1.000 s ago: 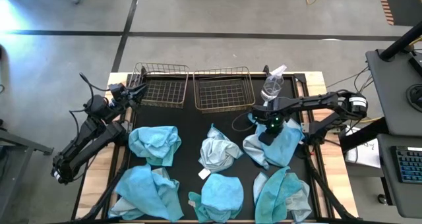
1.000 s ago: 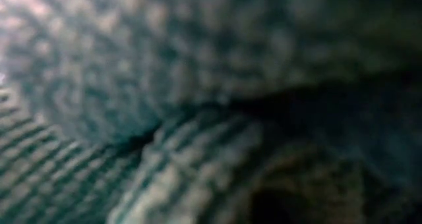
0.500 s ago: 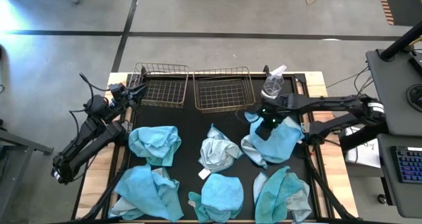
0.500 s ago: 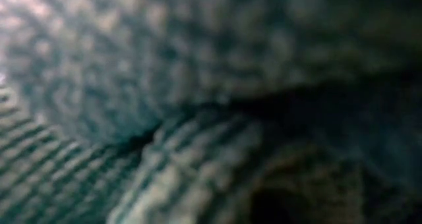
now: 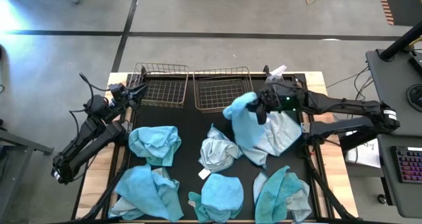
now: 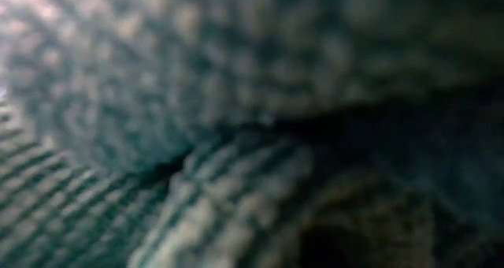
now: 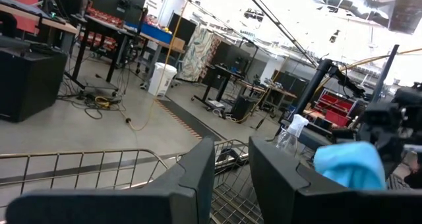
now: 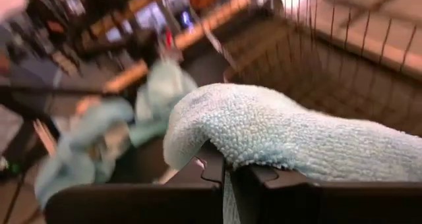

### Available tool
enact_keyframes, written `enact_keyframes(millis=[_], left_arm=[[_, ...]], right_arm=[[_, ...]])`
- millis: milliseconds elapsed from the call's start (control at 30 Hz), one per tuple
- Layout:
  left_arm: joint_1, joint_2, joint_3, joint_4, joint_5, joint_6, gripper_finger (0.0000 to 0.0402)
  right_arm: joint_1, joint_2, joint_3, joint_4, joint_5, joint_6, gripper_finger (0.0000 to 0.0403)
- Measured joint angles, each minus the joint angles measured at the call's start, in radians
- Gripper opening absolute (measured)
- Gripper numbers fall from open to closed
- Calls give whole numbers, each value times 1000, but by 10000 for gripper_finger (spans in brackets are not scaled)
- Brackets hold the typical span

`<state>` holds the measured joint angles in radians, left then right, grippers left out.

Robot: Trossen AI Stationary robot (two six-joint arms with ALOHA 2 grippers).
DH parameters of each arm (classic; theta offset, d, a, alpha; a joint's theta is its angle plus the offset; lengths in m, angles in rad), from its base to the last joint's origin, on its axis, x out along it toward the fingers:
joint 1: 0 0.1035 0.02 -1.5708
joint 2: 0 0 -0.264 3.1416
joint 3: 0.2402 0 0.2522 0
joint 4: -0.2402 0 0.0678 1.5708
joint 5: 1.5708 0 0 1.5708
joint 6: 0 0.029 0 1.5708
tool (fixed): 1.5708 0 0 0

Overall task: Sort microfiber towel by color & place in baskets
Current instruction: Put the blue microfiber towel into the right wire basket

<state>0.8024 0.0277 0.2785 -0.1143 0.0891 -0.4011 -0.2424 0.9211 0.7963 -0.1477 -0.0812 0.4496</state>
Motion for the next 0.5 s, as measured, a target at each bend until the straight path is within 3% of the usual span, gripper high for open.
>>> enact_keyframes(millis=[367, 500], left_arm=[[0, 0, -1, -17, 0, 0, 79], [0, 0, -1, -17, 0, 0, 79]], right_arm=[[-19, 63, 10, 275, 273, -189, 9], [-51, 89, 54, 284, 301, -238, 9]])
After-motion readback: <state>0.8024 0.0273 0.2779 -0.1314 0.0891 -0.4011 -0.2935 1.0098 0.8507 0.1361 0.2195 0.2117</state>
